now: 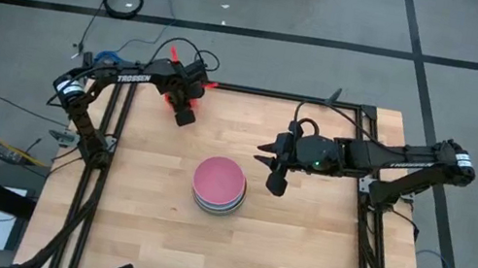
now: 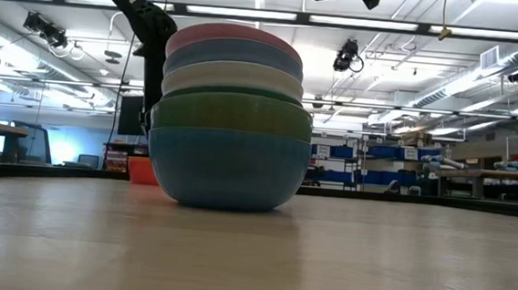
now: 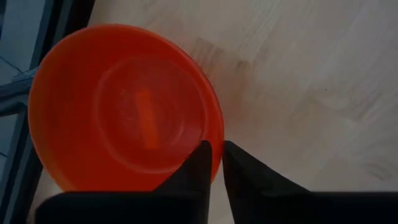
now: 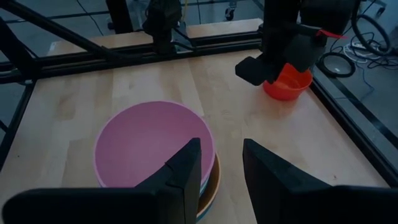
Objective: Nest bowls inside each other
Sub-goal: Stack the orange bowl on top of the pink bowl
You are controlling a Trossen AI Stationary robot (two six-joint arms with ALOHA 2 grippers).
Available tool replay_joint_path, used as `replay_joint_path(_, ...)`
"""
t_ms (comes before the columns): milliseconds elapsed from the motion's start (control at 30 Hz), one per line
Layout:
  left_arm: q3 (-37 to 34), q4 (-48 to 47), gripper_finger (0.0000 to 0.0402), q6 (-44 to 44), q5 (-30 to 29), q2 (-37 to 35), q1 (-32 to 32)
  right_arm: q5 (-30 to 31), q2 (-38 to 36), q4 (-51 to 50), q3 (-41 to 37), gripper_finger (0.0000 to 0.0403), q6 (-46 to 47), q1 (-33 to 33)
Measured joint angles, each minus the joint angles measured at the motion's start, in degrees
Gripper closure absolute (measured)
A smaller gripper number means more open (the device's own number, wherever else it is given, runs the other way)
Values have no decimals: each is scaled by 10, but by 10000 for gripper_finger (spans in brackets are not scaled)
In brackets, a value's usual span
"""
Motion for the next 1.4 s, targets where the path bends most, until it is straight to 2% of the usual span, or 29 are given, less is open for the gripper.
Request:
replay_joint_path(233, 0, 0, 371, 1, 0, 0, 0, 0, 0, 0, 0, 296, 0, 0)
replay_joint_path(367, 0, -2, 395, 2, 0, 0, 0, 0, 0, 0, 0, 296, 0, 0)
replay_joint_path(700, 2, -27, 399, 1, -4, 0, -2, 0, 0, 0, 0, 296, -1, 0)
replay_joint_path(1067, 79, -76, 400, -1, -9, -1, -17, 0, 0, 0, 0, 296, -1, 0)
replay_joint_path(1200, 110, -100, 401, -2, -29, -2, -26, 0, 0, -1, 0, 296, -1, 0)
replay_joint_path(1400, 121, -127, 401, -11, -33, -2, -34, 0, 0, -8, 0, 296, -2, 0)
